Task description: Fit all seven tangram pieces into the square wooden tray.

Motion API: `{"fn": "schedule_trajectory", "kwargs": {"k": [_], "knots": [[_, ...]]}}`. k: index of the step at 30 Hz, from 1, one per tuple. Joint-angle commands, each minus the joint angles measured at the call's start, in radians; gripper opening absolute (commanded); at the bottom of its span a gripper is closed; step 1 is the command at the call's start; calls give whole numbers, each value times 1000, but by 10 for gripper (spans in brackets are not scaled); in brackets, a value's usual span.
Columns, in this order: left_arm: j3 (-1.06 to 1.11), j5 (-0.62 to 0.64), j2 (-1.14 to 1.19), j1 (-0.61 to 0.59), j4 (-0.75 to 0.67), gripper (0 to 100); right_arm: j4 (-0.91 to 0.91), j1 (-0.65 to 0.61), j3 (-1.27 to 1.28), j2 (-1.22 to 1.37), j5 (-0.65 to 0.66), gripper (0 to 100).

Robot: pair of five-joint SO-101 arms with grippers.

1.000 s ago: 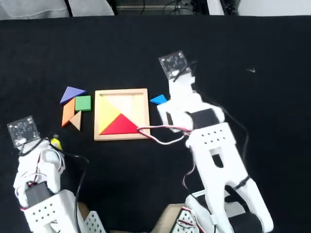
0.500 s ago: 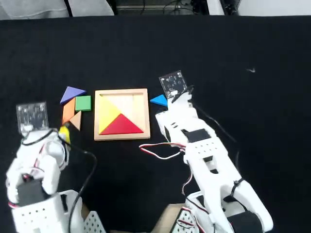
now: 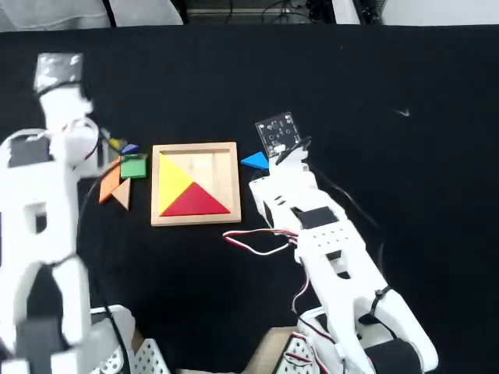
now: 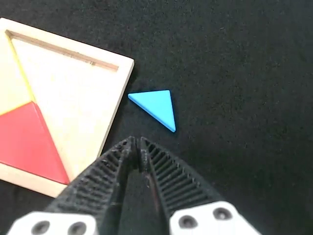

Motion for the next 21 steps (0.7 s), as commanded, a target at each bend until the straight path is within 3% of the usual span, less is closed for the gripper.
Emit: {"fn": "schedule_trajectory", "kwargs": {"k": [1, 5, 9, 14, 16, 21], "knots": [[-168, 43, 163, 59, -48, 223, -28, 14, 1, -2, 12, 11], [-300, 127, 382, 51, -141, 223, -28, 14, 1, -1, 12, 11], [-420, 239, 543, 35, -144, 222, -28, 14, 1, -1, 12, 11], [-496, 433, 623, 38, -172, 96, -29, 14, -1, -4, 12, 11], [-504, 436, 649, 56, -210, 31, -29, 14, -1, -4, 12, 11], [-512, 436, 736, 68, -293, 62, -29, 14, -1, -5, 12, 11]]}}
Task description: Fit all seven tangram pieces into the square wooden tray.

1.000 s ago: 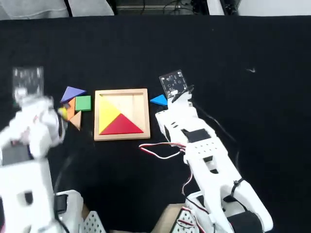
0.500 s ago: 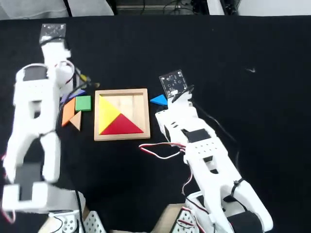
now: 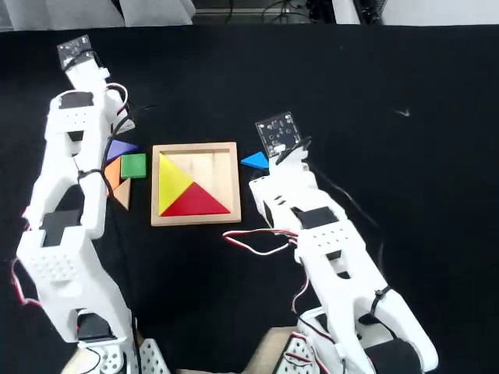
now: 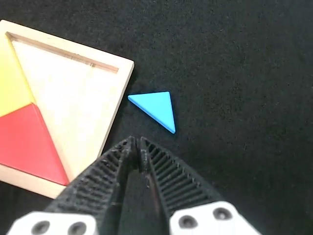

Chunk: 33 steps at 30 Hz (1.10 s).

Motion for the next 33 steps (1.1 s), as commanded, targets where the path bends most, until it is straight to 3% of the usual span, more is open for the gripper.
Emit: {"fn": "schedule_trajectory", "kwargs": {"k": [1, 12, 16, 21, 27, 33], "knots": [[-64, 11, 21, 30, -52, 62, -23, 14, -1, -5, 12, 11], [-61, 9, 114, 74, -49, 62, -21, 14, -1, -5, 12, 11], [-70, 8, 126, 67, 68, 64, -18, 14, -1, -5, 12, 11], [-70, -112, 129, 38, 133, 62, -17, 12, -1, -5, 12, 11], [-81, -201, 117, -7, 336, 62, -17, 11, 1, -5, 12, 11], [-97, -210, 31, -41, 414, 62, -17, 9, 1, -5, 12, 11]]}}
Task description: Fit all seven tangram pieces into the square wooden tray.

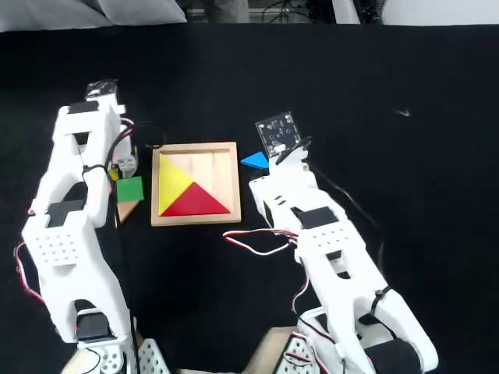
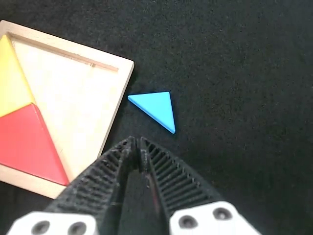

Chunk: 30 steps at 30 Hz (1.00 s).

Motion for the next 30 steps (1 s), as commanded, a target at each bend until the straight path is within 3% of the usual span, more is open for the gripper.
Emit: {"fn": "schedule_trajectory", "kwargs": {"k": [1, 4, 7, 14, 21, 30], "knots": [[-65, -6, -144, -5, 55, 62, -17, 9, 1, -5, 12, 11], [-85, 8, -288, 15, 63, 73, -17, 9, 1, -4, 12, 11], [-73, 173, -356, -16, 28, 166, -17, 9, 1, -4, 12, 11], [-124, 446, -166, -56, -31, 206, -17, 9, -1, -5, 12, 11], [-387, 465, 46, -54, 52, 278, -17, 9, 1, -5, 12, 11], [-665, 535, 273, -79, 150, 277, -17, 9, -1, -5, 12, 11]]}}
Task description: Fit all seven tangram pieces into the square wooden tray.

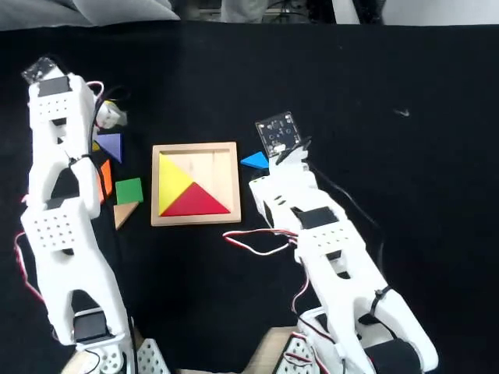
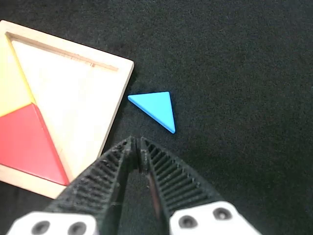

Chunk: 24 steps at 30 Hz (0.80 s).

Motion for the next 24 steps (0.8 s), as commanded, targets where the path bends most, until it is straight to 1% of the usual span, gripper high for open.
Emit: {"fn": "schedule_trajectory", "kwargs": {"k": [1, 8, 15, 19, 24], "knots": [[-131, 12, 46, -5, 40, 277, -17, 9, -1, -5, 12, 11], [-306, 12, 160, -2, 124, 277, -17, 9, -1, -5, 12, 11], [-409, 12, 269, -8, 126, 277, -17, 9, -1, -5, 12, 11], [-449, 8, 318, -12, 130, 238, -17, 9, -1, -5, 12, 11], [-527, 6, 327, -8, 193, 220, -17, 9, -1, -5, 12, 11]]}}
